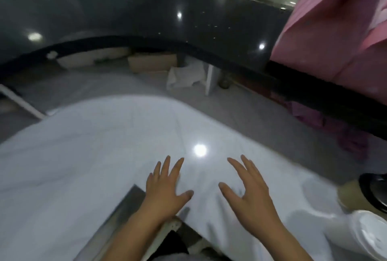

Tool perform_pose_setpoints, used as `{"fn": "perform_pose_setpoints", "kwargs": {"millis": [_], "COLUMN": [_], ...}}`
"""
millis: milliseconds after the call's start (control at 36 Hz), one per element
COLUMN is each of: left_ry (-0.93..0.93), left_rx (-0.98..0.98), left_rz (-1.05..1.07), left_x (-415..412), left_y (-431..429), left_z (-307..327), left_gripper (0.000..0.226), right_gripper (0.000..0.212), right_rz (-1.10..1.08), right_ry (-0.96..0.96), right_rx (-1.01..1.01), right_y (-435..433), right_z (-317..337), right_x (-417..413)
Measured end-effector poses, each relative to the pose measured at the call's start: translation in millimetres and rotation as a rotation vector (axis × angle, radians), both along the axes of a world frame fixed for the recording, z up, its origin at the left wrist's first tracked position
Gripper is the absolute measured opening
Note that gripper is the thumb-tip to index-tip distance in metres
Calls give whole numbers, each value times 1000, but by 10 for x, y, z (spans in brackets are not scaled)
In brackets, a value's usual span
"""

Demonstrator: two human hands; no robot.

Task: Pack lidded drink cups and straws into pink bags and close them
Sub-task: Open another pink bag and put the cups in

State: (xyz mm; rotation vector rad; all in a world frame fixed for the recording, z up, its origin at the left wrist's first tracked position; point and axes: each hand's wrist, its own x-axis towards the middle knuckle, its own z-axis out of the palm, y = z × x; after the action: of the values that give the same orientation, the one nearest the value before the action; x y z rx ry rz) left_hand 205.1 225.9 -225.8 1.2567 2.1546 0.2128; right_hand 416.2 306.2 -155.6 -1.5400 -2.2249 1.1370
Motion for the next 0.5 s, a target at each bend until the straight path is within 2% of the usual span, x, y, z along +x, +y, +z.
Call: {"fn": "perform_pose_setpoints", "kwargs": {"millis": [194,361,500], "left_ry": [19,-155,-98], "left_rx": [120,258,304], "left_rz": [460,956,1210], "left_x": [-37,528,925], "left_y": [-1156,-2570,-3575], "left_z": [427,595,743], "left_gripper": [90,84,83], "right_gripper": [56,48,55], "right_rz": [395,638,840], "right_ry": [25,116,185], "right_rx": [-68,-152,-214], "right_y": [-239,-863,-1414], "right_z": [-91,-313,-228], "right_x": [-266,-538,-777]}}
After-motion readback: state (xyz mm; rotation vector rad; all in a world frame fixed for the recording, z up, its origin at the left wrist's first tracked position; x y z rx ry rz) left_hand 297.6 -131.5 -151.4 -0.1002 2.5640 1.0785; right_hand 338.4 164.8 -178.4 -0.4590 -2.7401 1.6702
